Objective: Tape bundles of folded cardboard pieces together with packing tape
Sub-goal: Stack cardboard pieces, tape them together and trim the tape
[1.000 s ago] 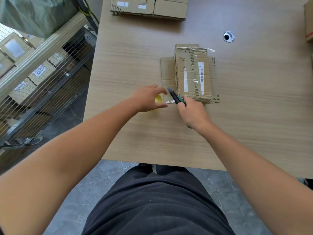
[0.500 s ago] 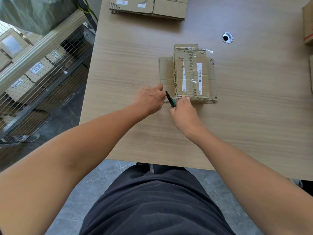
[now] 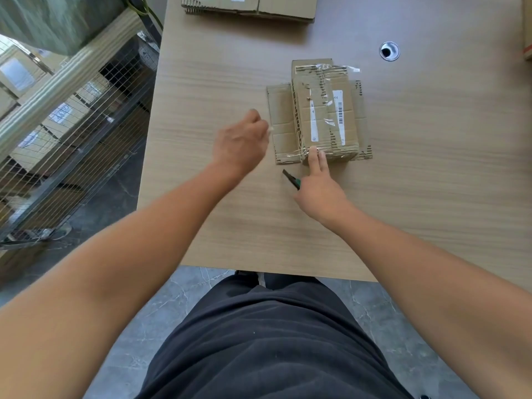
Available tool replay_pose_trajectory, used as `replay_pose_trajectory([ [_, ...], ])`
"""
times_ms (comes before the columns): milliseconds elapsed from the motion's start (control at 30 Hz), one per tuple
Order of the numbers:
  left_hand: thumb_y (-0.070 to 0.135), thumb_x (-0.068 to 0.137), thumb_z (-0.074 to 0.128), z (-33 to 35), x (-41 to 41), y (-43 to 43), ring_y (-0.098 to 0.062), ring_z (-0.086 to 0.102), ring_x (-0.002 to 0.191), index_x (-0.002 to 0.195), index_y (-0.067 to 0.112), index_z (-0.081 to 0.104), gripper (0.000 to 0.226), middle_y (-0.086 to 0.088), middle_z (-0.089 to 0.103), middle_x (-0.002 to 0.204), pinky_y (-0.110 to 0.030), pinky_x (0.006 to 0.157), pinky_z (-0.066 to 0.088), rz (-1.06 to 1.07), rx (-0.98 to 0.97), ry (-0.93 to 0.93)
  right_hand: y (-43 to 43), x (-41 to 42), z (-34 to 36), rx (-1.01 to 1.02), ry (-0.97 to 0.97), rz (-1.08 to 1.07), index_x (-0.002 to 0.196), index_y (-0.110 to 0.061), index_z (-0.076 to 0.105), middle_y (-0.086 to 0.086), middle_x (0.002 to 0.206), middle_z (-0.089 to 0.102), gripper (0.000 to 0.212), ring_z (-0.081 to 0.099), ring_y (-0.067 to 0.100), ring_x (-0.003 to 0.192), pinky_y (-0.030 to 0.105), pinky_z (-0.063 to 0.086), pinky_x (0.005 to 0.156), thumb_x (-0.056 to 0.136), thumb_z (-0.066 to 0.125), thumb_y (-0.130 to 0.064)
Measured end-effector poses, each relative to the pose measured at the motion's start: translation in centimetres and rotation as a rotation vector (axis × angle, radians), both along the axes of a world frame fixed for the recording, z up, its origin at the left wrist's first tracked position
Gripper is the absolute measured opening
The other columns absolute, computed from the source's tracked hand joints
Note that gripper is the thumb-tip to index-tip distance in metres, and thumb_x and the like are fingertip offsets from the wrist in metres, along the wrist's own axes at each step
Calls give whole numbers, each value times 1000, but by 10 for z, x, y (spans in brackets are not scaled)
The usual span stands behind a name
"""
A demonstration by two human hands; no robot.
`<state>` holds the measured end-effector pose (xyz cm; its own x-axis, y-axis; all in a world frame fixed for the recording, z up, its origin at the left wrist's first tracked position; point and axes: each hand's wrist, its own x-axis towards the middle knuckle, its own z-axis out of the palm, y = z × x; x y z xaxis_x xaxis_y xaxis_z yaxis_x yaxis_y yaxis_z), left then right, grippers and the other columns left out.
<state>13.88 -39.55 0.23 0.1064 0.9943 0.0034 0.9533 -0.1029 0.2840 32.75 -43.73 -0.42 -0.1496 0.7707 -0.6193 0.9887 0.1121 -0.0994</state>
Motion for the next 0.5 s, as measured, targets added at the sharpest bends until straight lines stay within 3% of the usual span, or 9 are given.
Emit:
replay_pose_trajectory([
  [133,39,102,52,-15,-40,-2,-38,65,75,106,5,67,37,-8,58,118,-39,61,43,-154,-39,232,-1,3,-2,107,121,-12,130,-1,55,10,169,-11,35,-11,24,157,40,30,118,106,41,-23],
  [267,31,103,48,-44,-58,-44,-36,64,85,127,10,58,33,-9,52,135,-44,69,45,-253,-106,314,-26,6,-3,373,168,-4,113,5,60,27,160,19,32,14,42,152,43,26,121,103,49,-23],
  [300,25,102,46,-51,-61,-54,-35,63,90,137,12,51,38,-9,49,139,-45,72,45,-235,-126,311,-34,6,-4,423,174,-6,109,4,61,29,154,29,30,25,44,147,48,32,117,102,51,-23],
  [367,13,94,42,-62,-67,-70,-33,58,98,154,19,32,61,-7,41,145,-44,76,42,-227,-168,328,-48,4,-7,443,237,-53,105,0,58,25,131,51,26,50,39,119,52,49,93,101,54,-26],
  [433,7,89,40,-69,-73,-81,-32,54,106,159,23,18,74,-7,34,148,-44,80,42,-227,-222,329,-55,-5,-11,320,313,-121,103,-9,47,15,104,58,23,55,31,84,46,49,67,103,51,-32],
  [500,6,92,42,-73,-80,-84,-33,50,116,160,19,15,74,-8,30,150,-45,84,42,-188,-282,276,-53,-22,-16,181,359,-210,101,-16,37,9,93,55,25,54,30,75,41,43,61,104,49,-38],
])
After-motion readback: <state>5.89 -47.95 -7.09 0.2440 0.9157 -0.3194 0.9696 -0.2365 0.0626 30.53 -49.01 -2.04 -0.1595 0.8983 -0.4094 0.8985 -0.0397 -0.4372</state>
